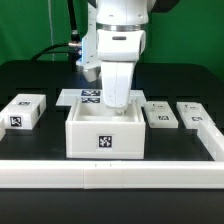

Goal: Assemble cabinet

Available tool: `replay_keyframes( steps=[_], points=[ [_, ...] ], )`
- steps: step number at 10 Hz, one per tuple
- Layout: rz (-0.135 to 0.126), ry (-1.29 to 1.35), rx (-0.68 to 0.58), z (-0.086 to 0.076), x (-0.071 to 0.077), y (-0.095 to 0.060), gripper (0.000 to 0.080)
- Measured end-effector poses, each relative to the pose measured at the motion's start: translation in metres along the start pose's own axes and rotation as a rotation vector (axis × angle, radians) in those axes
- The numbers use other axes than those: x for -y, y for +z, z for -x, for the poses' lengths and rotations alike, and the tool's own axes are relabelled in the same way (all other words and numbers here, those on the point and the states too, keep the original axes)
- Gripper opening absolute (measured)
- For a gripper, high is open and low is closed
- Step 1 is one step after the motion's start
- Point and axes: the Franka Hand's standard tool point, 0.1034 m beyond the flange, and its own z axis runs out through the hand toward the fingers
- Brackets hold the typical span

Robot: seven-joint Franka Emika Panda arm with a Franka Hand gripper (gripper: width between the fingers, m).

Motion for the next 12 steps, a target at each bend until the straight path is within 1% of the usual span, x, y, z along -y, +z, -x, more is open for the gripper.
replay_keyframes(
  steps=[1,6,7,8,9,10,11,12],
  points=[
    [0.003,0.000,0.000,0.000,-0.001,0.000,0.0035],
    [0.002,-0.003,0.000,0.000,-0.001,-0.001,0.0035],
    [0.000,-0.003,0.003,0.002,-0.010,-0.003,0.0035],
    [0.006,-0.014,0.002,0.002,-0.017,-0.003,0.0035],
    [0.005,-0.048,0.006,0.000,-0.027,-0.003,0.0035],
    [0.017,-0.083,0.011,-0.008,-0.035,-0.002,0.0035],
    [0.023,-0.088,0.009,-0.011,-0.039,-0.002,0.0035],
    [0.023,-0.083,0.009,-0.009,-0.039,-0.002,0.0035]
  ],
)
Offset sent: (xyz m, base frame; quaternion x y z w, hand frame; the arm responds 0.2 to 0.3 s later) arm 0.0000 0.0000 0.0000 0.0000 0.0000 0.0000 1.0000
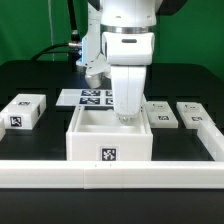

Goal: Assemble cabinet

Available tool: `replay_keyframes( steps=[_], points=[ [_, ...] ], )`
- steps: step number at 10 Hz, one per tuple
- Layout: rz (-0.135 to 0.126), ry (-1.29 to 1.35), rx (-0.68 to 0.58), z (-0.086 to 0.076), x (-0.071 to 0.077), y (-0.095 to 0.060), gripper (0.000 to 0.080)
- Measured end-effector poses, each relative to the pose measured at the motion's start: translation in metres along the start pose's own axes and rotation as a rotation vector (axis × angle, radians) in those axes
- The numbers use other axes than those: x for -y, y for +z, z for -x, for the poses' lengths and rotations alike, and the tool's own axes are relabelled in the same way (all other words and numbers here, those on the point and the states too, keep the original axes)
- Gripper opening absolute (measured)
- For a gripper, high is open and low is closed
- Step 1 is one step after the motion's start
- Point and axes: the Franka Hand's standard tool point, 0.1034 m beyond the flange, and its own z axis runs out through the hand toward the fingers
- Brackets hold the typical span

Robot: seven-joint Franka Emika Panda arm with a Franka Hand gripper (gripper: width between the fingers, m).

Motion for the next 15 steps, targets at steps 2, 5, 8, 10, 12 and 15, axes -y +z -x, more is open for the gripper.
replay_keyframes(
  steps=[2,5,8,10,12,15],
  points=[
    [0.000,0.000,0.000,0.000,0.000,0.000,0.0035],
    [0.004,-0.019,-0.002,-0.035,-0.011,0.000,0.0035],
    [0.005,-0.006,-0.002,-0.057,-0.015,0.000,0.0035],
    [0.004,-0.007,-0.001,-0.057,-0.015,0.000,0.0035],
    [-0.001,-0.005,-0.004,-0.070,-0.014,0.000,0.0035],
    [-0.044,-0.023,0.009,-0.091,-0.014,-0.002,0.0035]
  ],
)
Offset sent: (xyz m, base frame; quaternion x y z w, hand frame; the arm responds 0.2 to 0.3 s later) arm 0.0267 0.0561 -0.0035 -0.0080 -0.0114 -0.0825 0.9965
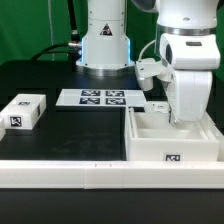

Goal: Assemble cabinet

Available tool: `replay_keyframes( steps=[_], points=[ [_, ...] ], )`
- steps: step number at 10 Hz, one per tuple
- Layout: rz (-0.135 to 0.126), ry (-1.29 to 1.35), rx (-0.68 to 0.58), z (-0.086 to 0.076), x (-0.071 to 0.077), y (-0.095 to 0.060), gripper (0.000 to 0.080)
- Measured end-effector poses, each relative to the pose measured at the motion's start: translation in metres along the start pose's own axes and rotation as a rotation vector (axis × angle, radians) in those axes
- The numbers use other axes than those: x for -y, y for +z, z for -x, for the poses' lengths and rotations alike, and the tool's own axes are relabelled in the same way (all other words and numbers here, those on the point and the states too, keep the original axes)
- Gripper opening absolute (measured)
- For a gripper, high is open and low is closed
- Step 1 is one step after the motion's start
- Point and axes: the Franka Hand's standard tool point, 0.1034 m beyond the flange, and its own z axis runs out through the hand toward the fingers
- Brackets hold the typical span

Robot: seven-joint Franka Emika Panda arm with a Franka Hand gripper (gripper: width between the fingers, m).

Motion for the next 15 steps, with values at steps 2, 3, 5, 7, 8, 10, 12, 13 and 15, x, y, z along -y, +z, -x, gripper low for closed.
replay_keyframes(
  steps=[2,3,5,7,8,10,12,13,15],
  points=[
    [-0.009,-0.015,-0.003,-0.0103,-0.0006,0.0005,0.0035],
    [-0.017,-0.029,0.000,-0.0096,-0.0010,-0.0001,0.0036],
    [-0.030,-0.025,0.004,-0.0122,-0.0011,-0.0014,0.0036],
    [-0.032,-0.023,0.004,-0.0109,-0.0005,-0.0003,0.0289],
    [-0.032,-0.022,0.004,-0.0106,-0.0005,-0.0003,0.0472],
    [-0.032,-0.021,0.004,-0.0100,-0.0006,-0.0002,0.0618],
    [-0.033,-0.021,0.004,-0.0097,-0.0006,-0.0001,0.0790],
    [-0.033,-0.020,0.004,-0.0095,-0.0006,-0.0001,0.0797],
    [-0.029,-0.017,0.007,-0.0055,0.0038,-0.0064,0.0797]
  ],
)
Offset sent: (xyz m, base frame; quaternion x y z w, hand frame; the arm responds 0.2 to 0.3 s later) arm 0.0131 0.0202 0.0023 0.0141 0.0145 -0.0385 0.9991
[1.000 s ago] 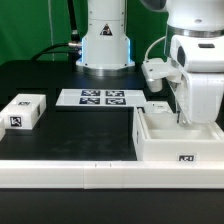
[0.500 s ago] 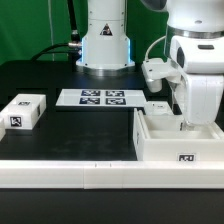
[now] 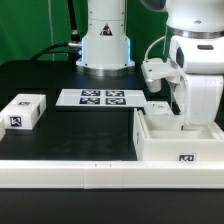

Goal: Assemble cabinet

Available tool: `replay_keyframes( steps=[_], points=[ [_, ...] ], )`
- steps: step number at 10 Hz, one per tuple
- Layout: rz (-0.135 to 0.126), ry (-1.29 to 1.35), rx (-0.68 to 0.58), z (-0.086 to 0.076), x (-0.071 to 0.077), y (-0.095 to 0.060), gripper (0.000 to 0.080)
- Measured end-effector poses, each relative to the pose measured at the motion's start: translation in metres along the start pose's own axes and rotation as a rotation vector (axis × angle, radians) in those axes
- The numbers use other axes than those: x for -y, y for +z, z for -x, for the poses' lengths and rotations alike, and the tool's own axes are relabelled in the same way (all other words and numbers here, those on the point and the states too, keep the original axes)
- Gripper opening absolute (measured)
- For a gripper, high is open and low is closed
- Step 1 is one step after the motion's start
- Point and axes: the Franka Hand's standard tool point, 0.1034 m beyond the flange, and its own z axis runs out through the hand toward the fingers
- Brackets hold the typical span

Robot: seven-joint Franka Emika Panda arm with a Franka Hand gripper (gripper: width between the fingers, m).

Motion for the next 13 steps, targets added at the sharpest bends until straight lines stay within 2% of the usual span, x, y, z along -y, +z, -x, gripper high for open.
replay_keyframes(
  steps=[3,5,6,10,12,13],
  points=[
    [0.039,0.018,0.005,-0.005,0.011,-0.032,0.0797],
    [0.058,0.056,0.004,-0.021,0.029,-0.047,0.0797],
    [0.071,0.067,-0.004,-0.028,0.036,-0.048,0.0797],
    [0.065,0.070,-0.004,-0.026,0.037,-0.045,0.0797],
    [0.085,0.069,-0.026,-0.037,0.051,-0.035,0.0797],
    [0.126,0.047,-0.061,-0.048,0.065,-0.026,0.0797]
  ],
)
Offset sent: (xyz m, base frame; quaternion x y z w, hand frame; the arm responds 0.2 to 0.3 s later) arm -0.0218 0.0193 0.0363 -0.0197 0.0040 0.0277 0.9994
